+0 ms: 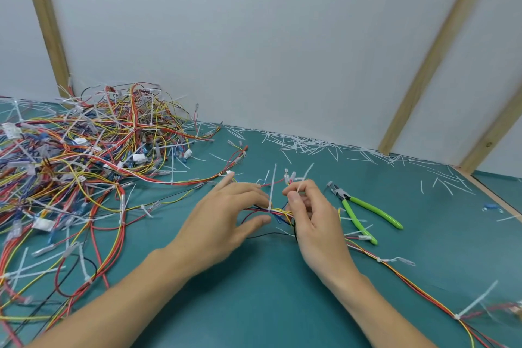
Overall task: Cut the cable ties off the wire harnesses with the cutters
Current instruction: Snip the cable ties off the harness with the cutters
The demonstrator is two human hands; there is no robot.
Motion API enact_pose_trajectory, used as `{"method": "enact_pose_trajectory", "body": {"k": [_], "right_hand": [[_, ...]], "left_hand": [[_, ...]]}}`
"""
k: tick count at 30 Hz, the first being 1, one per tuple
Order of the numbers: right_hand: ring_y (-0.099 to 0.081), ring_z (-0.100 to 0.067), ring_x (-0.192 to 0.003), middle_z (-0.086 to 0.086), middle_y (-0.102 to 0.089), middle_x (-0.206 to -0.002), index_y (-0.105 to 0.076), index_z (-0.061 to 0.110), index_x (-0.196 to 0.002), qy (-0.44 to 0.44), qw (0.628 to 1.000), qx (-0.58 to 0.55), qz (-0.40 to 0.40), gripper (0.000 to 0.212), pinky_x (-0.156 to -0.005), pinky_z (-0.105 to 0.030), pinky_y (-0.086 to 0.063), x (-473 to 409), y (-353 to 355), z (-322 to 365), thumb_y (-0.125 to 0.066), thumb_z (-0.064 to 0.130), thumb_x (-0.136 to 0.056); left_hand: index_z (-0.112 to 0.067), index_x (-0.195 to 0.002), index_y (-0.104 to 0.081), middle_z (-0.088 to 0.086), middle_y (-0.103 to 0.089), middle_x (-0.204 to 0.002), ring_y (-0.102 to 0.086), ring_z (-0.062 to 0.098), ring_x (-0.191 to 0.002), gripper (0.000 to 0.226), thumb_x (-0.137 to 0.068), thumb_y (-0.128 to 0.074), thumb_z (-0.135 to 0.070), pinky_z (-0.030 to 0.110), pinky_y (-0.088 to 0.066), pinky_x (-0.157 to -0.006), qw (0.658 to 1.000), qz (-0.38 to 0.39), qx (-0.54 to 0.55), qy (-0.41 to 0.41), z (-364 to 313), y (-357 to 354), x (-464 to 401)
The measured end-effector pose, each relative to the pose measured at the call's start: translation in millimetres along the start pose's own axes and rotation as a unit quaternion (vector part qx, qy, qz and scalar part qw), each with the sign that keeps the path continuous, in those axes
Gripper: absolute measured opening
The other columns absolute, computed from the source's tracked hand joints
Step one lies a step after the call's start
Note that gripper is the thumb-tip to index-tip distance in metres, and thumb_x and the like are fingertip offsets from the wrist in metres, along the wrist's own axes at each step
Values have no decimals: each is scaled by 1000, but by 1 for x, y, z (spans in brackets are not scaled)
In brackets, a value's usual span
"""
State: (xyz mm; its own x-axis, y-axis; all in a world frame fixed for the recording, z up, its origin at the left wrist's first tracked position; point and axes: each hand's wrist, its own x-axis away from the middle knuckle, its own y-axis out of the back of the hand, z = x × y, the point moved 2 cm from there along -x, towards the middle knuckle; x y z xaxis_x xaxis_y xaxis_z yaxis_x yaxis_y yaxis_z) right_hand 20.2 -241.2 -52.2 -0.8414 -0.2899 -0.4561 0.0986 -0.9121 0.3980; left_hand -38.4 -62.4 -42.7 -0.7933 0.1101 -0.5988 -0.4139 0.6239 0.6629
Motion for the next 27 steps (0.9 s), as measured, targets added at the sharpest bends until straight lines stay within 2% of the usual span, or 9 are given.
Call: {"method": "enact_pose_trajectory", "body": {"k": [2,4,7,11,12,15,19,23,27], "right_hand": [[-64,-9,-73,13,-70,-79,-53,33,-103,-5,1000,-10,-1,5,-67,-27,-45,0,-1,0,-52,30,-107],[-66,-12,-71,10,-74,-81,-47,32,-105,-3,1000,-24,5,7,-70,-30,-47,1,-1,2,-52,28,-107],[-56,-10,-62,7,-75,-80,-45,31,-104,2,999,-32,15,9,-64,-27,-42,1,1,6,-54,33,-106],[-49,-12,-56,2,-72,-77,-53,31,-106,0,1000,-24,19,5,-58,-32,-39,3,3,6,-50,28,-104],[-54,-13,-59,4,-72,-80,-55,32,-108,4,1000,-9,11,13,-59,-32,-41,3,3,6,-49,22,-103],[-63,-8,-75,14,-71,-88,-59,35,-109,39,996,79,-14,22,-65,-17,-43,2,5,11,-50,18,-98],[-64,-1,-92,24,-69,-87,-62,36,-107,79,978,183,-63,17,-79,-22,-46,1,12,19,-53,28,-95],[-68,0,-87,27,-71,-84,-67,33,-90,43,985,153,-62,15,-78,-32,-54,2,14,16,-59,45,-93],[-69,-5,-82,19,-72,-78,-68,29,-78,3,996,82,-46,17,-77,-34,-54,1,11,13,-70,35,-94]], "left_hand": [[-27,-100,-70,-21,-67,-99,-61,0,-100,17,-89,-73,-39,32,-30,-117,1000,-13,9,-3,-1,0,-1],[-28,-97,-71,-18,-66,-89,-59,4,-89,16,-88,-74,-40,34,-44,-98,999,-19,26,0,-3,0,-1],[-29,-93,-70,-16,-65,-85,-61,8,-87,8,-88,-72,-36,36,-48,-85,997,-26,73,23,-5,-2,1],[-28,-92,-70,-18,-68,-87,-62,8,-88,5,-88,-70,-32,37,-48,-88,996,-48,66,22,-3,-3,1],[-28,-92,-70,-19,-68,-87,-62,8,-88,6,-88,-70,-32,37,-46,-91,997,-54,58,21,-3,-2,0],[-30,-92,-69,-20,-66,-88,-61,4,-89,5,-89,-70,-32,32,-36,-106,997,-72,31,16,-1,0,1],[-30,-90,-70,-17,-67,-90,-61,3,-93,4,-87,-71,-32,34,-31,-112,995,-101,-15,9,0,5,0],[-28,-89,-73,-16,-65,-89,-61,9,-91,5,-85,-74,-32,29,-30,-109,991,-120,-45,-28,-3,8,-2],[-28,-86,-73,-17,-65,-86,-62,11,-89,4,-85,-74,-32,29,-31,-109,989,-119,-64,-59,-6,8,-1]]}}
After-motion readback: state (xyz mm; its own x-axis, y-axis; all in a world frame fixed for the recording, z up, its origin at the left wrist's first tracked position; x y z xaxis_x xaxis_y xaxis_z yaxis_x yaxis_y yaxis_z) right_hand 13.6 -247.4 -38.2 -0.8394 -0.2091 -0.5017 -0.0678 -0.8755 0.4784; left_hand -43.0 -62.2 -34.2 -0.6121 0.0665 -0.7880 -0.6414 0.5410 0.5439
